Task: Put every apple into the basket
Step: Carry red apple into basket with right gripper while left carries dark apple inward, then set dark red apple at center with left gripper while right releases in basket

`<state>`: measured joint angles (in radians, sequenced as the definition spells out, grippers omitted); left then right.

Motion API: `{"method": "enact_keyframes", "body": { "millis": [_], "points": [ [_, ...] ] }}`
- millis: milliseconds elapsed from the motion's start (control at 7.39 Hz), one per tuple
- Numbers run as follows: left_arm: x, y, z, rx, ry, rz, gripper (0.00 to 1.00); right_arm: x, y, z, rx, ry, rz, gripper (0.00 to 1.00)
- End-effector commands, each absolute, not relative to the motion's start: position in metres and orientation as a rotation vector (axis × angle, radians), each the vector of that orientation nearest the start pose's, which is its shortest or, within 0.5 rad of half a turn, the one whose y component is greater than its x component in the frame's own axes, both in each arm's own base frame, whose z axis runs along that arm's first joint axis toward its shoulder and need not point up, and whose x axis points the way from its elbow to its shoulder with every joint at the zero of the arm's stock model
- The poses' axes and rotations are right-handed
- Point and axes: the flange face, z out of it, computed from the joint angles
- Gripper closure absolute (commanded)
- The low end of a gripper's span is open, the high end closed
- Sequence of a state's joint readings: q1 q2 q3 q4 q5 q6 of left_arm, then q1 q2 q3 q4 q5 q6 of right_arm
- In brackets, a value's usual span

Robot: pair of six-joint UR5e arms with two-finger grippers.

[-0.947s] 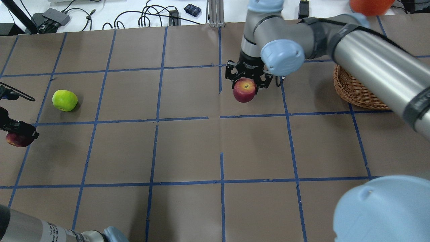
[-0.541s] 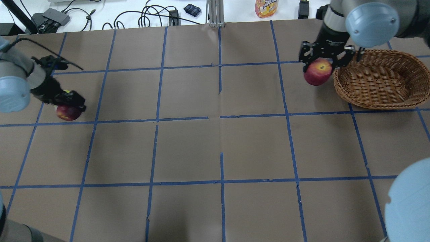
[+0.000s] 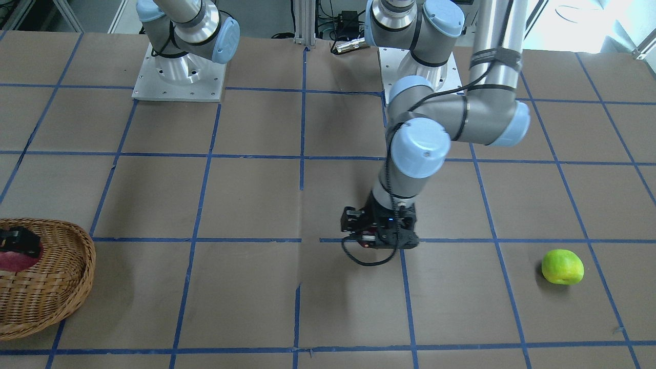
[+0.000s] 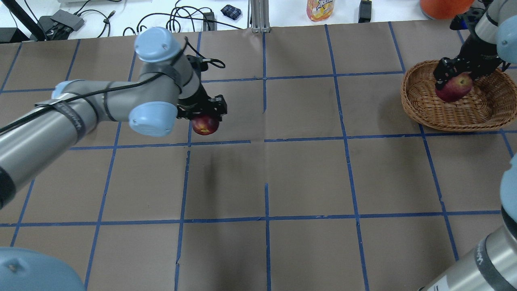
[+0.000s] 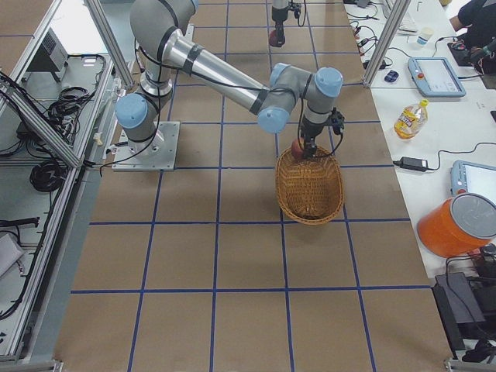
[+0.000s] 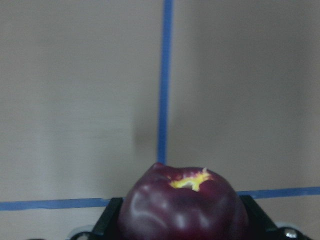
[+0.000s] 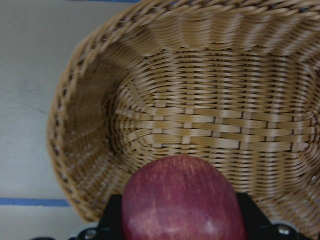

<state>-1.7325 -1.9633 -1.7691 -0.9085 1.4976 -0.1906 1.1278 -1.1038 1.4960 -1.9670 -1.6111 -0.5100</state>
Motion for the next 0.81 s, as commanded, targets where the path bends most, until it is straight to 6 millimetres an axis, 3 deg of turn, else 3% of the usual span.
{"method": "enact_keyframes", "body": {
  "millis": [0,135,271,406,541,676],
  "points": [
    [-0.301,-0.549,0.204,-0.090,3.221,-0.098,1.00,-0.209,-0.663,0.243,-0.175,3.216,-0.074,1.00],
    [-0.316,-0.546,0.188,-0.070,3.227,-0.114,1.00,-0.207,-0.660,0.230,-0.165,3.195,-0.045,1.00],
    [-0.332,-0.549,0.186,-0.091,3.252,-0.223,1.00,-0.207,-0.661,0.231,-0.156,3.193,-0.044,1.00],
    [-0.341,-0.548,0.176,-0.097,3.265,-0.238,0.94,-0.207,-0.663,0.224,-0.158,3.184,-0.047,0.90],
    [-0.356,-0.537,0.173,-0.086,3.242,-0.233,0.01,-0.208,-0.665,0.213,-0.155,3.177,-0.028,0.26],
    [-0.354,-0.538,0.171,-0.076,3.197,-0.252,0.00,-0.208,-0.663,0.210,-0.155,3.176,-0.012,0.00]
  ]
}}
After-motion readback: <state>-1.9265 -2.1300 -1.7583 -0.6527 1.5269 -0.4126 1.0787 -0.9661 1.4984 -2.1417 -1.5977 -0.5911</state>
